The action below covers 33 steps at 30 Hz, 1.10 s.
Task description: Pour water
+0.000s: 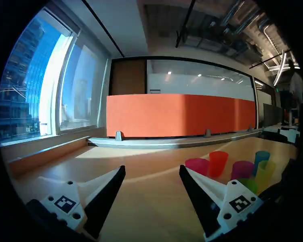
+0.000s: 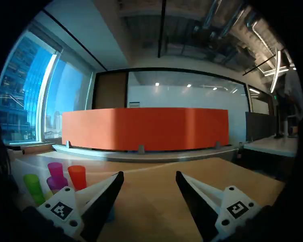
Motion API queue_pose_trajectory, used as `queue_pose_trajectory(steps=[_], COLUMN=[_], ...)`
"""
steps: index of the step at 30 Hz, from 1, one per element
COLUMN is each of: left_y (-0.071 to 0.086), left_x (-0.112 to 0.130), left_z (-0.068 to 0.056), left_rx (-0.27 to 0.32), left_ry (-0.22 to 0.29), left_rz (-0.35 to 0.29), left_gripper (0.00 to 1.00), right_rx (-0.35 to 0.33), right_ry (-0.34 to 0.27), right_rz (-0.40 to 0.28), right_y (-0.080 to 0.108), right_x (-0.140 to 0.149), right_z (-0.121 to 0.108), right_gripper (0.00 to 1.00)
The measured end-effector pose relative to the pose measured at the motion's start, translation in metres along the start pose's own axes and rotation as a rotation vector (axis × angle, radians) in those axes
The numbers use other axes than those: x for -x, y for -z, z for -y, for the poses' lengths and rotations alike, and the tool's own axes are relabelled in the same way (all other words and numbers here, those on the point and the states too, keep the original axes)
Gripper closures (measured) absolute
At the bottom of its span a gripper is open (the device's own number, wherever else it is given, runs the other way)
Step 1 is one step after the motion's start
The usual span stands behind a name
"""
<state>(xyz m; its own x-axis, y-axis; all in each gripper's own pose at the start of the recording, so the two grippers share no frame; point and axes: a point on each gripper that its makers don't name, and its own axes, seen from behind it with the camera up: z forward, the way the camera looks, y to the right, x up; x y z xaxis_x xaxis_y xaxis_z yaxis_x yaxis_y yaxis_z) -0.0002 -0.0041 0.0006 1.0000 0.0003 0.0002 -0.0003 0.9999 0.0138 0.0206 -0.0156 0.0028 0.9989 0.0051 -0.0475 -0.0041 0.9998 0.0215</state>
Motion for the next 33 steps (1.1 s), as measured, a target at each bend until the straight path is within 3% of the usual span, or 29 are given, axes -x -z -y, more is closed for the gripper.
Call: queue_pose_trajectory(steps=[15, 33], left_y=[0.0, 0.0], left_x=[0.0, 0.0], left_z=[0.0, 0.0], left_rx=[0.0, 0.0], left_ry=[0.0, 0.0], left_rz=[0.0, 0.0], left_gripper=[0.01, 0.01], right_rx=[0.024, 0.034], right_ry=[0.0, 0.006], right_rz=[0.037, 0.047], right_y=[0.002, 0.002], right_x=[0.019, 0.019], right_z=[-0.017, -0.019], right_gripper=[0.01, 0.01])
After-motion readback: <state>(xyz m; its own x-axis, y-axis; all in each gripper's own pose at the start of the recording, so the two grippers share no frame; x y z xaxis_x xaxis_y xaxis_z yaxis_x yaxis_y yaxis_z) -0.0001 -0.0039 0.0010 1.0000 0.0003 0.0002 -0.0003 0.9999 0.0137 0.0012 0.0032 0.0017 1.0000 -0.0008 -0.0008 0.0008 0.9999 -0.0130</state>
